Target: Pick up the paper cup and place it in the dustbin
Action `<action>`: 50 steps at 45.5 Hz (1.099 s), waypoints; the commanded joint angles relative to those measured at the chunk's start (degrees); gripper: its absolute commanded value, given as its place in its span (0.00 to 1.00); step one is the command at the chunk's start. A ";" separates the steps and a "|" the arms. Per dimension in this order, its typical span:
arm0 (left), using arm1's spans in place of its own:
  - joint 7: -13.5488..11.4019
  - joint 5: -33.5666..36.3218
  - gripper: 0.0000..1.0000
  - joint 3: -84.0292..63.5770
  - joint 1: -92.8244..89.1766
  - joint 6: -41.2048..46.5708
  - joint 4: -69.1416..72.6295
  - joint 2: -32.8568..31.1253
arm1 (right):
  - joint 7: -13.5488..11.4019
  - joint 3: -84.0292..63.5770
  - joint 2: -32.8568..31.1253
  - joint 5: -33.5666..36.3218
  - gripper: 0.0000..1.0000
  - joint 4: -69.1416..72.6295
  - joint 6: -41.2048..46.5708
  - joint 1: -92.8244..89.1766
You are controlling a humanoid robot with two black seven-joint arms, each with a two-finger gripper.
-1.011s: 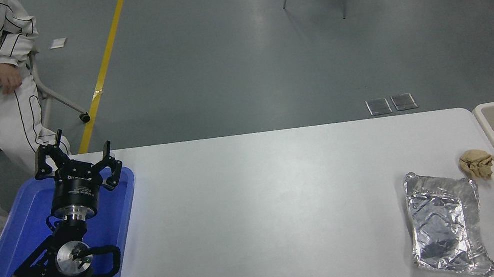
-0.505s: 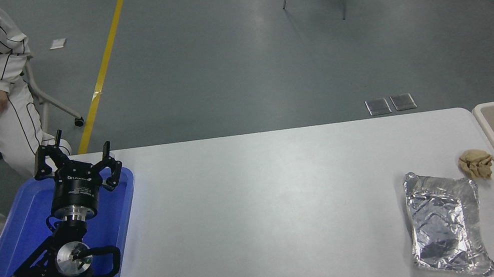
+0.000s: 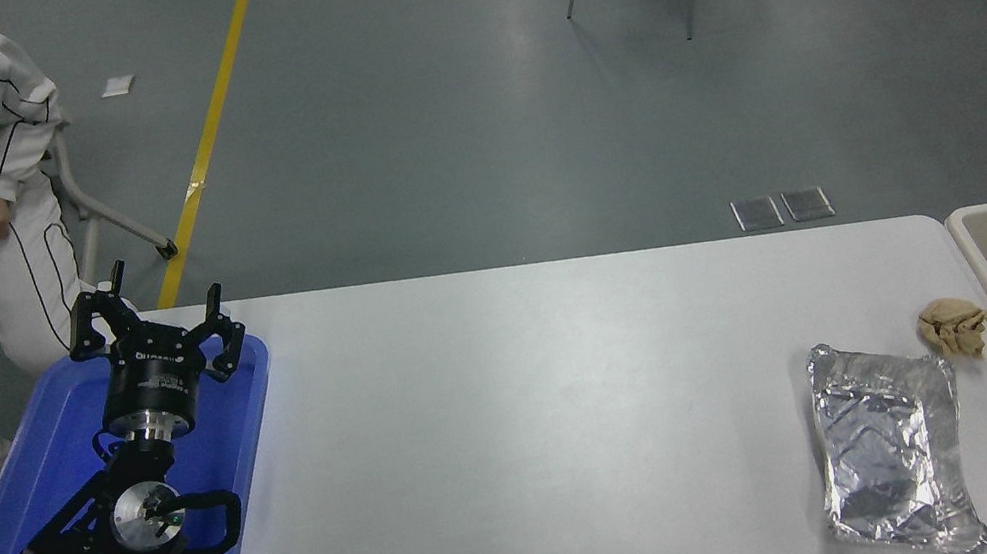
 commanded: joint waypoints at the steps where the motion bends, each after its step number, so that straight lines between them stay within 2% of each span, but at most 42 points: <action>1: 0.00 0.00 1.00 0.05 -0.06 0.01 0.01 -0.01 | -0.01 -8.28 1.27 0.00 1.00 4.68 12.12 13.59; 7: 0.00 0.00 1.00 0.05 -0.06 0.01 0.01 -0.01 | -0.01 -11.09 2.76 -0.09 1.00 6.44 19.33 20.53; 17: 0.00 0.00 1.00 0.05 -0.06 0.01 0.01 -0.01 | -0.01 -20.06 13.30 -0.09 1.00 8.37 31.11 32.14; 26: 0.00 0.00 1.00 0.05 0.03 0.09 0.01 -0.01 | -0.01 -20.15 13.92 -0.09 1.00 12.85 36.21 38.56; 41: 0.00 0.00 1.00 0.05 0.03 0.09 0.09 0.08 | 0.07 -17.69 24.38 0.00 1.00 15.23 36.30 41.46; 50: 0.00 0.00 1.00 0.05 0.03 0.09 0.01 0.08 | -0.01 -11.37 25.79 0.00 1.00 15.23 36.30 41.55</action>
